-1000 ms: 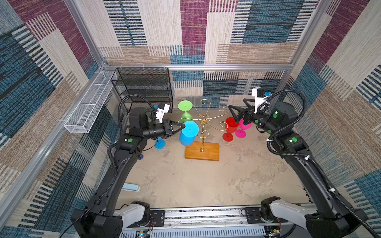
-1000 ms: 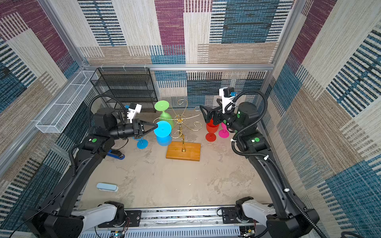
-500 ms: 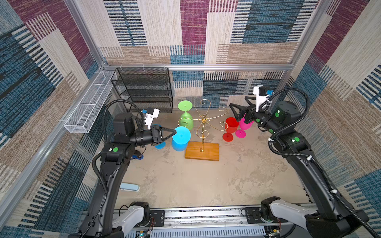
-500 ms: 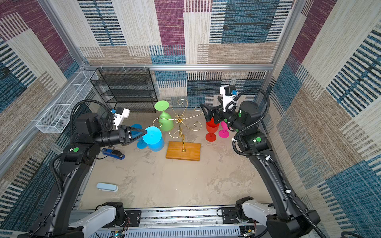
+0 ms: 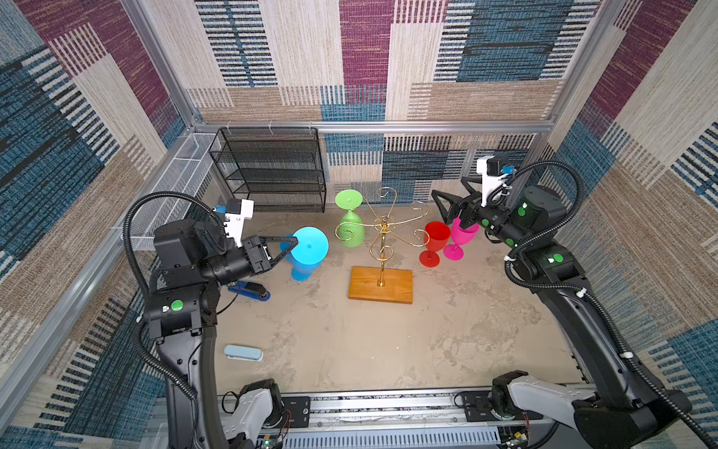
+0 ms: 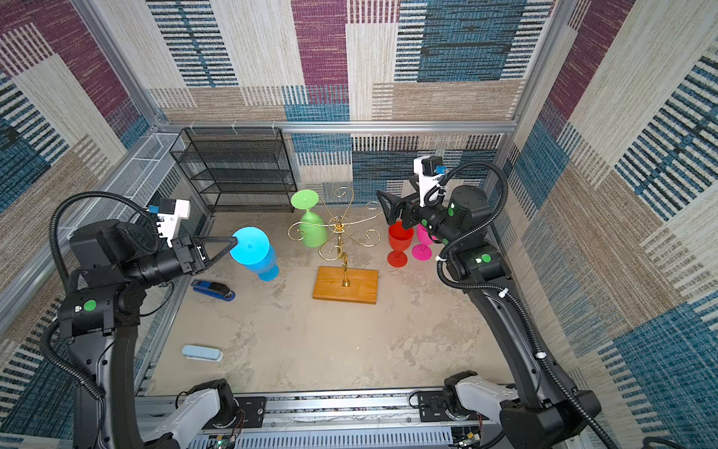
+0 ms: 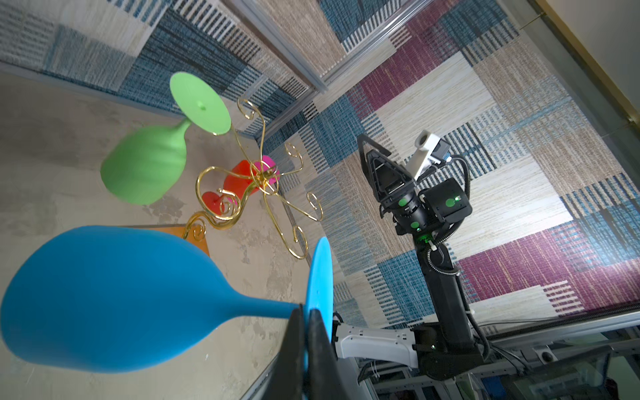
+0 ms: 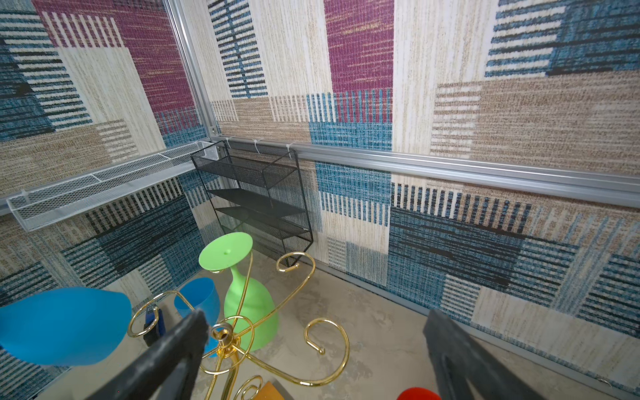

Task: Take the wine glass off the wine glass rack
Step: Pick up the wine glass from the wine glass rack.

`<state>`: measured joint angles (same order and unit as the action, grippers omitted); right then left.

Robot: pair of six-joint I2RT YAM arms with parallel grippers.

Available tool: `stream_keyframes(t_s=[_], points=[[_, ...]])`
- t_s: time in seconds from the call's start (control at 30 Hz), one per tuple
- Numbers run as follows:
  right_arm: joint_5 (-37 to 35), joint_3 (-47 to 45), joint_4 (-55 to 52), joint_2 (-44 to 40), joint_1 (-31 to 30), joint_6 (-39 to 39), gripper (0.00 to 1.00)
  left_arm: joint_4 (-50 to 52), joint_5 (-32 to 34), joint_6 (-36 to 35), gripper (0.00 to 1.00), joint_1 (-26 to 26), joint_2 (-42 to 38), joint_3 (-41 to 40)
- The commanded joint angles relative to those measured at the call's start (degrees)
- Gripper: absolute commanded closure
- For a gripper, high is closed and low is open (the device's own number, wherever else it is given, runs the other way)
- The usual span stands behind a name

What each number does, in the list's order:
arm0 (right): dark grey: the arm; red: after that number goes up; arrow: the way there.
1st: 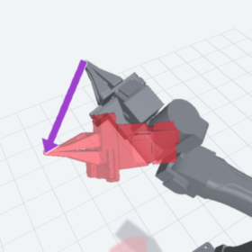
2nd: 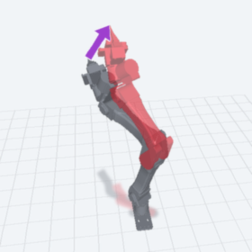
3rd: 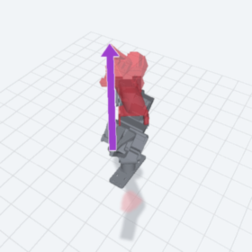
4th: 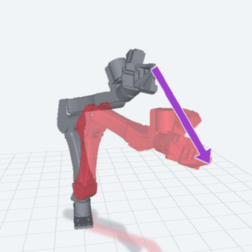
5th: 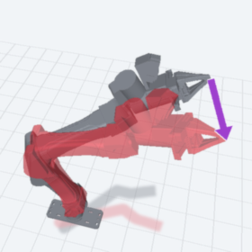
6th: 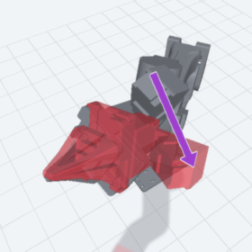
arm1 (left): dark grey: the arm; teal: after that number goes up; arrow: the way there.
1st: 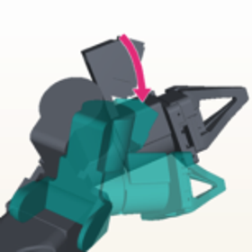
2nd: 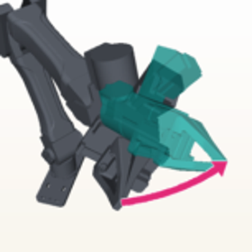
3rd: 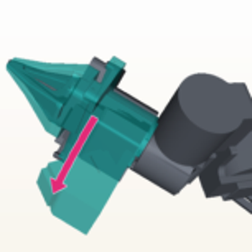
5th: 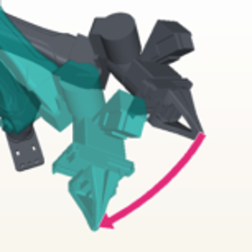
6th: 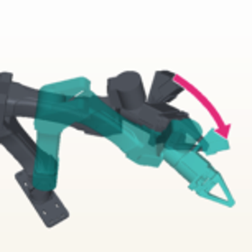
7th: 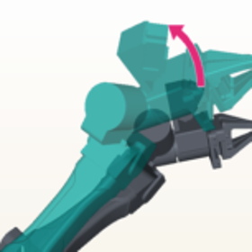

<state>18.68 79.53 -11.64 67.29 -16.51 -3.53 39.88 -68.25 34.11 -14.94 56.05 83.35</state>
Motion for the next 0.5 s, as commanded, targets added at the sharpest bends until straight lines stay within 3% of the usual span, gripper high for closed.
stream_keyframes(t_s=[0.0, 0.07, 0.2, 0.27, 0.33, 0.4, 0.47], points=[[2.1, 0.8, 3.5, 0.6, 0.0, 1.1, 0.0, -20.9, -4.9, 14.7, 1.0, -3.9, -0.4, -0.1], [2.7, 1.1, 4.1, 0.9, 0.0, 1.1, 0.0, -23.8, -5.8, 17.4, 1.0, -5.8, 0.6, 2.5], [3.5, 1.6, 5.2, 1.5, 0.1, 1.9, 0.0, -15.0, -3.1, 10.1, 1.0, -7.8, 3.4, 12.1], [5.1, 1.5, 6.4, 1.5, 0.0, 2.2, 0.0, -25.5, -2.4, 17.5, 1.0, -7.9, 4.2, 11.3], [7.3, 1.7, 8.4, 2.1, 0.0, 2.4, 0.0, -46.3, -2.7, 33.8, 1.0, -7.8, 5.7, 7.9], [9.1, 2.6, 9.3, 3.0, -0.3, 2.7, 0.0, -59.1, -1.2, 45.1, 1.0, -7.7, 7.8, 6.6], [10.4, 4.4, 9.3, 4.2, -1.4, 3.9, 0.01, -63.0, 0.6, 48.8, 1.0, -6.5, 8.9, 5.9]])
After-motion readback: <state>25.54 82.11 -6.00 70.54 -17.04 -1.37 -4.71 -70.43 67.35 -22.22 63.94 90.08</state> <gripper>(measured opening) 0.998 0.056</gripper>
